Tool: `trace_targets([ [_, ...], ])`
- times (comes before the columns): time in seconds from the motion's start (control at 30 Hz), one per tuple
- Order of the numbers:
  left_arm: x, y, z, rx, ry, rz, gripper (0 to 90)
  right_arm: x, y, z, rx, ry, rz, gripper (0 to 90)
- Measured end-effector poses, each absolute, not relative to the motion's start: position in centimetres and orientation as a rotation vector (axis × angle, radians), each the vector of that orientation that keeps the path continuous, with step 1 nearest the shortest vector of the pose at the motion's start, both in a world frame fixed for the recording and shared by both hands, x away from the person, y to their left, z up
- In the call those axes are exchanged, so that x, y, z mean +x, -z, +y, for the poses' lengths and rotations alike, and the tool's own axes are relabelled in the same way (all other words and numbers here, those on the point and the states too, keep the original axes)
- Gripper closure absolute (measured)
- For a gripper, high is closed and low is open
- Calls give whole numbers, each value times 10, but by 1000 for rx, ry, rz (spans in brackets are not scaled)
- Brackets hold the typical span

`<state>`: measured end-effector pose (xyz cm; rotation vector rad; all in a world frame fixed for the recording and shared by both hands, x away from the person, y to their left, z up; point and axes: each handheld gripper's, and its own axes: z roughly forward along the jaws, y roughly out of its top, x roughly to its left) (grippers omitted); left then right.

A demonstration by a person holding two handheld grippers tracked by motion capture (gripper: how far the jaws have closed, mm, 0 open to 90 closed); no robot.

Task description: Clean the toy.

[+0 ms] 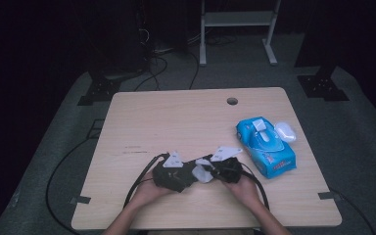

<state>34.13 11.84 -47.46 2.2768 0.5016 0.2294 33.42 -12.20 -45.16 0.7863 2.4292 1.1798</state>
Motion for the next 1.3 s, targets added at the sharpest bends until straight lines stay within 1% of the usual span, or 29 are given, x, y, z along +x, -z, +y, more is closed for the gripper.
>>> trace_targets([
  [0.1, 340, 474, 116, 2283, -232, 505, 241, 335, 452, -130, 842, -1188, 2410, 802],
  [0.23, 338, 474, 113, 2296, -257, 494, 241, 321, 456, -103, 715, -1242, 2485, 800],
  [0.33, 337, 474, 113, 2297, -260, 495, 241, 312, 455, -88, 593, -1165, 2502, 798],
  [0.37, 337, 474, 114, 2296, -255, 496, 241, 313, 454, -90, 587, -1157, 2503, 797],
  [0.53, 338, 475, 114, 2278, -234, 486, 238, 333, 453, -122, 792, -1229, 2461, 799],
  [0.73, 337, 474, 113, 2287, -238, 489, 239, 331, 455, -119, 788, -1228, 2435, 798],
  [0.83, 336, 474, 111, 2277, -222, 509, 241, 327, 456, -110, 742, -1277, 2480, 796],
  [0.9, 335, 474, 110, 2308, -260, 476, 242, 319, 459, -96, 647, -1293, 2503, 795],
  [0.97, 334, 474, 111, 2310, -266, 470, 242, 312, 458, -86, 562, -1227, 2507, 795],
  [1.07, 334, 474, 112, 2300, -256, 483, 242, 318, 455, -96, 609, -1220, 2505, 796],
  [1.2, 335, 473, 114, 2293, -239, 494, 242, 336, 452, -134, 800, -1194, 2431, 797],
  [1.3, 335, 474, 113, 2290, -240, 494, 243, 336, 452, -145, 845, -1174, 2412, 798],
])
